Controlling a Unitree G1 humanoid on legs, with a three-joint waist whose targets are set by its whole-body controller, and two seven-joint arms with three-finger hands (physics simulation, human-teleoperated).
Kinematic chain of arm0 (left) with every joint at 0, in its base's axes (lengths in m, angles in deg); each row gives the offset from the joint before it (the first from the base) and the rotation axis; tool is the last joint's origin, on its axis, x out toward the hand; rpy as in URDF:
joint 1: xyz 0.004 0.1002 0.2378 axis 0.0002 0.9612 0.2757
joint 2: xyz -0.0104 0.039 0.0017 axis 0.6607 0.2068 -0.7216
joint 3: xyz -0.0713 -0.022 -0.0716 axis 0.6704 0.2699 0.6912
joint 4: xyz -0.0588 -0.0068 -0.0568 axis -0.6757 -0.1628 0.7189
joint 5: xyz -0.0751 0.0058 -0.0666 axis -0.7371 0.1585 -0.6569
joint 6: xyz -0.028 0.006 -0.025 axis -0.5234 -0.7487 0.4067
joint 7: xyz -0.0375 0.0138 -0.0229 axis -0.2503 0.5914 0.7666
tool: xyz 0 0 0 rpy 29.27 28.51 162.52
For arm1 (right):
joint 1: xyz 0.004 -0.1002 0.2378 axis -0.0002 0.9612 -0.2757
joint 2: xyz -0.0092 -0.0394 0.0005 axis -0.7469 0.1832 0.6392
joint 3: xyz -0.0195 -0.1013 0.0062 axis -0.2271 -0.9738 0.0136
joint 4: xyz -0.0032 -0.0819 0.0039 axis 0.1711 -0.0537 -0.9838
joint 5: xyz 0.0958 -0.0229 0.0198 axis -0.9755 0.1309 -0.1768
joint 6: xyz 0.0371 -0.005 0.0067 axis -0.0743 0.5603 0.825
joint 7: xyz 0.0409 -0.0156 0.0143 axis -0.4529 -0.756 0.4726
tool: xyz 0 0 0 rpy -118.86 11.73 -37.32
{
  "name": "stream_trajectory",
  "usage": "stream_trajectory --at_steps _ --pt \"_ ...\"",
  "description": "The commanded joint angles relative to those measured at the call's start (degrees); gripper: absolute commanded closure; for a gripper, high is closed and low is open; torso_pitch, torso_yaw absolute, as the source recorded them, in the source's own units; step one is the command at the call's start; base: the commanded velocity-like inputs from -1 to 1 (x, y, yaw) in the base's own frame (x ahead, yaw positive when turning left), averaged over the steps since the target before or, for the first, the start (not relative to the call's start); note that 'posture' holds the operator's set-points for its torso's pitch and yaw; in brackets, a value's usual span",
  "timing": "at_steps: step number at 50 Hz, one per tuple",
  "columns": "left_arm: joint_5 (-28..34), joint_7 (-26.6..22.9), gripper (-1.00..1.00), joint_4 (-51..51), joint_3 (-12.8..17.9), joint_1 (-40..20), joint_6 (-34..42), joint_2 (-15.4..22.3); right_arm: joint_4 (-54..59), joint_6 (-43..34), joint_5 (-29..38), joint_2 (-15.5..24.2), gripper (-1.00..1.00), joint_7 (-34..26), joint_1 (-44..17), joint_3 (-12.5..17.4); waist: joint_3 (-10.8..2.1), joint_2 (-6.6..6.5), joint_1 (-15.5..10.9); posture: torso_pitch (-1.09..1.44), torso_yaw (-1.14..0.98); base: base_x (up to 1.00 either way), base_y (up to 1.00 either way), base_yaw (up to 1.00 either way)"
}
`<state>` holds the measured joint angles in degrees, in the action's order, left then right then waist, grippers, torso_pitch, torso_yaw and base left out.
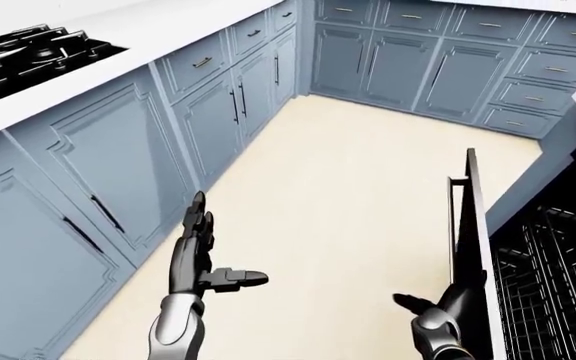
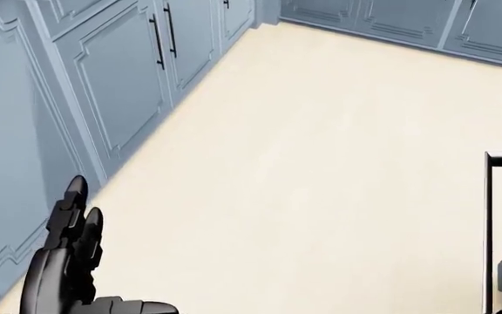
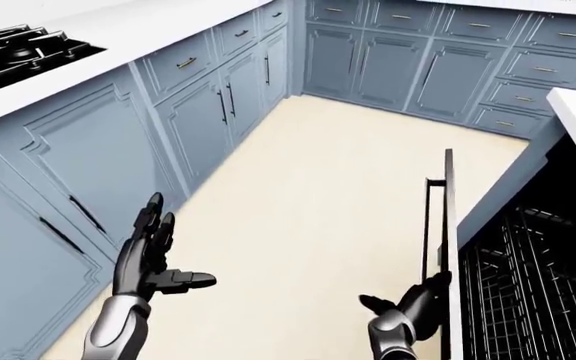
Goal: Close the dishwasher door
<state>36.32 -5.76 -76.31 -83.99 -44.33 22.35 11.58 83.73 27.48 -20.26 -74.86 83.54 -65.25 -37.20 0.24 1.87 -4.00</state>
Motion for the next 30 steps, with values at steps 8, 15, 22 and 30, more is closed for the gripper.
stream_trajectory --at_steps 8,15,22,30 --pt "0.0 -0.1 -1.00 -2.1 -0.2 -0.9 -2.1 0.0 0.1 -1.0 -3.1 4.8 -1.00 1.3 1.0 2.2 -0.40 0.55 0.8 0.00 0.00 0.00 0.00 0.00" --pt "0.1 0.0 -1.00 -2.2 -0.3 -0.8 -2.0 0.0 0.0 -0.5 -4.4 6.6 -1.00 0.2 1.8 2.5 -0.29 0.94 0.8 0.00 0.00 0.00 0.00 0.00" --pt "0.2 0.0 -1.00 -2.2 -0.6 -0.6 -2.1 -0.1 -0.1 0.8 -6.3 8.2 -1.00 -1.6 3.1 3.1 -0.28 1.37 0.8 0.00 0.00 0.00 0.00 0.00" --pt "0.2 0.0 -1.00 -2.8 -0.7 -0.2 -2.0 -0.1 -0.2 1.3 -7.4 9.8 -1.00 -2.4 4.0 3.0 -0.35 1.84 0.9 0.00 0.00 0.00 0.00 0.00"
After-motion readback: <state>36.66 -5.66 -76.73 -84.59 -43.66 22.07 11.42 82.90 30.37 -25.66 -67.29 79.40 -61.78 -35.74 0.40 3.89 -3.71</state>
